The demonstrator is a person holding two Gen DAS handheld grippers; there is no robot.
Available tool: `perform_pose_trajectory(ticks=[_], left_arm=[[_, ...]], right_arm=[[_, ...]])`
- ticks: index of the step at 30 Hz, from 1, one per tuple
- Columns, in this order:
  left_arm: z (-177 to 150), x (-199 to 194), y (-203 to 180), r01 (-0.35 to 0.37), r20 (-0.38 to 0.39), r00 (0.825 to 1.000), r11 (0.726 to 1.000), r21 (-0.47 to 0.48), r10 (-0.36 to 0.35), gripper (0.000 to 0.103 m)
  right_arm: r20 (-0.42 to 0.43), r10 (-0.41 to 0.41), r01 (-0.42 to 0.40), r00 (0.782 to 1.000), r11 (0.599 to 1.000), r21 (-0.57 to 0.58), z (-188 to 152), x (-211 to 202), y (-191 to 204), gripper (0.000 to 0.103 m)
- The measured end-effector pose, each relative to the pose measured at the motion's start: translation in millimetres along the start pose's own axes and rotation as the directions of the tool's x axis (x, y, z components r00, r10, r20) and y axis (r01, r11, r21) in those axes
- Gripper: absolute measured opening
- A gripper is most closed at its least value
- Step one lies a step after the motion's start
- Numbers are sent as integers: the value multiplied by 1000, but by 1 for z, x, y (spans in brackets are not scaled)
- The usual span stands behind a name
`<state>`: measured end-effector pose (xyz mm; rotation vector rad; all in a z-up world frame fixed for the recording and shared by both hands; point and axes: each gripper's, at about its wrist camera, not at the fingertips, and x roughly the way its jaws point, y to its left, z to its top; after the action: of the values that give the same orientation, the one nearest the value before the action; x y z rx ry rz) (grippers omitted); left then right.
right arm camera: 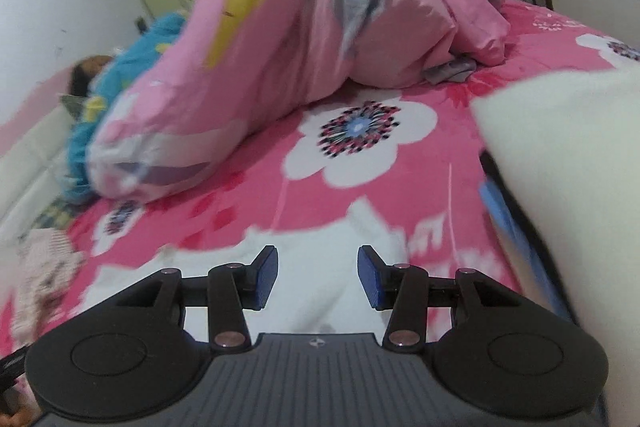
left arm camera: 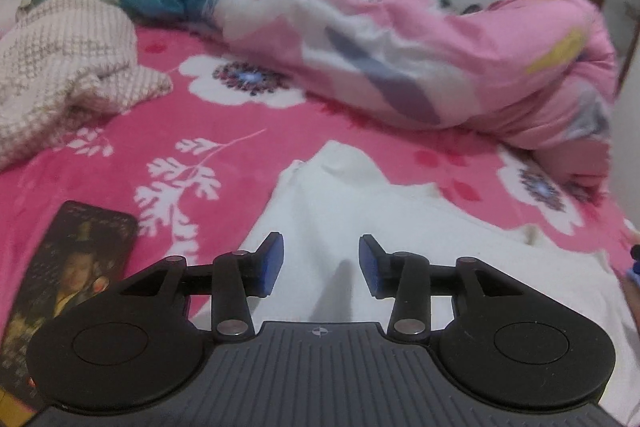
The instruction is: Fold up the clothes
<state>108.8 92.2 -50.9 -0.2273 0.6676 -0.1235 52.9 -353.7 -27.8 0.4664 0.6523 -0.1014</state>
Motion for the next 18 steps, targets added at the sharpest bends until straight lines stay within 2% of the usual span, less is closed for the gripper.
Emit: perform_pose_trajectory(ticks=[4,7,10,13,18], left_arm=[[12,26,-4,-53,-9,999,999,12,53,41],[23,39,-3,-72,-17,997,997,21,72,41],[33,47,2,-60,-43,997,998,34,62,42],[41,57,5,-32,-100,994,997,71,39,48],[49,72,5,30,-89,996,997,73,-23,51]], right_arm=[[-89,-59,60,994,998,8,20,60,-9,48],[-134,-55,61,989,997,40,19,73,-17,48],[-121,-13,18,993,999,33,16,67,-19,46],[-114,2,-1,993,1000,7,14,59,-18,44],[-114,17,-18,993,1000,-11,15,56,-16,41]])
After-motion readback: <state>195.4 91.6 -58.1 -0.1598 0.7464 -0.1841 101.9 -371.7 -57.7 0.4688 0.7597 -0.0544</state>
